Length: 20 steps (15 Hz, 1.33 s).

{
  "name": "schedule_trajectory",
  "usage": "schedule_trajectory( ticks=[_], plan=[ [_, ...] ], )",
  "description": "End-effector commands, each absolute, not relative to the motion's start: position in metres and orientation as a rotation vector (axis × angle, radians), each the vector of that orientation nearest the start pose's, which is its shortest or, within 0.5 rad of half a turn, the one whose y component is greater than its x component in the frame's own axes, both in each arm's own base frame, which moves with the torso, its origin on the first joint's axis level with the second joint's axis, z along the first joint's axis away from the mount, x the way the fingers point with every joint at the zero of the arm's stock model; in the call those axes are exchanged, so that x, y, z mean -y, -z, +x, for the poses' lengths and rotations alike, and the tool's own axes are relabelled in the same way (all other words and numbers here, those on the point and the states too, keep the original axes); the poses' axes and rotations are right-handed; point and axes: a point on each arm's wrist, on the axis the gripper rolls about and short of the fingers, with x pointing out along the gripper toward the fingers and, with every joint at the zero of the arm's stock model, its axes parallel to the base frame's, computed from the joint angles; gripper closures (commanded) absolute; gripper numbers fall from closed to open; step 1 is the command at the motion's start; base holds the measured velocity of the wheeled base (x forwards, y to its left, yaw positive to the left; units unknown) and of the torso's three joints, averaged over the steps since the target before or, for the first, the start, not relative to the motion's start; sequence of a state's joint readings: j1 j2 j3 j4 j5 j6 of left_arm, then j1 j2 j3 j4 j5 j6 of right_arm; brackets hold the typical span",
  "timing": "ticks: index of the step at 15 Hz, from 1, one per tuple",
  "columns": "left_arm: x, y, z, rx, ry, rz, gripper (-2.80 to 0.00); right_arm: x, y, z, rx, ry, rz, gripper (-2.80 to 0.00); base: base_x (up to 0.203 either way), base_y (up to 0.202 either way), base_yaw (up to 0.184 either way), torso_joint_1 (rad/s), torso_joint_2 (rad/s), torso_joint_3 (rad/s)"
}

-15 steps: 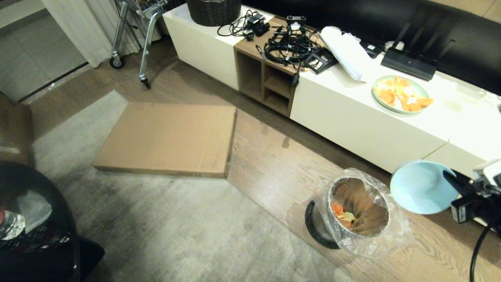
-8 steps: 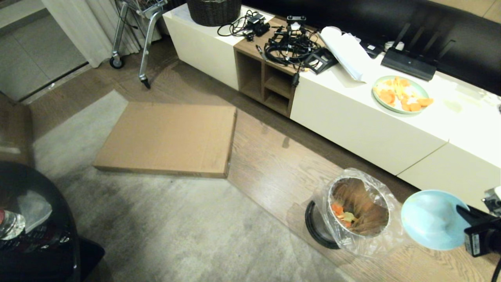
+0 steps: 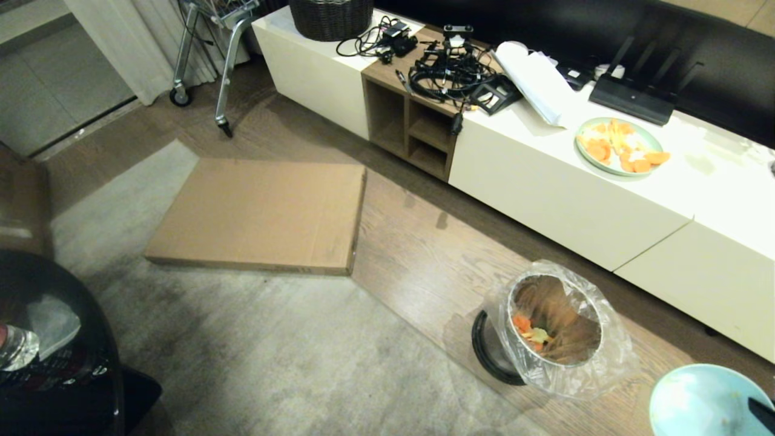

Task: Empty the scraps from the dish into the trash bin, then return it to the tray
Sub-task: Put the bowl back to the table

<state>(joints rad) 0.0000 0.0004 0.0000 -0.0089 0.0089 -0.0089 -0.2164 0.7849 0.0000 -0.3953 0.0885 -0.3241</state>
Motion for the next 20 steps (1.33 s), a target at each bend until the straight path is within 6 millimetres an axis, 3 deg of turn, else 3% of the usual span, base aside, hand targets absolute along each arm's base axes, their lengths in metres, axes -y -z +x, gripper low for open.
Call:
schedule_trajectory(
  ticks=[1, 5, 9, 14, 20],
  plan=[
    [0.000, -0.076, -0.023, 0.009, -0.009, -0.009, 0.00, 0.003, -0.099, 0.025, -0.287, 0.086, -0.255, 0.00, 0.000, 0.000, 0.000, 0.000, 0.00, 0.000],
    [0.000, -0.076, -0.023, 0.009, -0.009, -0.009, 0.00, -0.001, -0.085, 0.001, -0.236, 0.155, -0.232, 0.00, 0.000, 0.000, 0.000, 0.000, 0.00, 0.000],
    [0.000, -0.076, -0.023, 0.009, -0.009, -0.009, 0.00, 0.000, -0.083, 0.001, -0.257, 0.172, -0.162, 0.00, 0.000, 0.000, 0.000, 0.000, 0.00, 0.000],
    [0.000, -0.076, -0.023, 0.009, -0.009, -0.009, 0.00, 0.000, -0.080, 0.000, -0.279, 0.062, -0.107, 0.00, 0.000, 0.000, 0.000, 0.000, 0.00, 0.000],
    [0.000, -0.076, -0.023, 0.009, -0.009, -0.009, 0.00, 0.000, -0.078, -0.014, -0.112, 0.007, -0.073, 0.00, 0.000, 0.000, 0.000, 0.000, 0.00, 0.000]
  ],
)
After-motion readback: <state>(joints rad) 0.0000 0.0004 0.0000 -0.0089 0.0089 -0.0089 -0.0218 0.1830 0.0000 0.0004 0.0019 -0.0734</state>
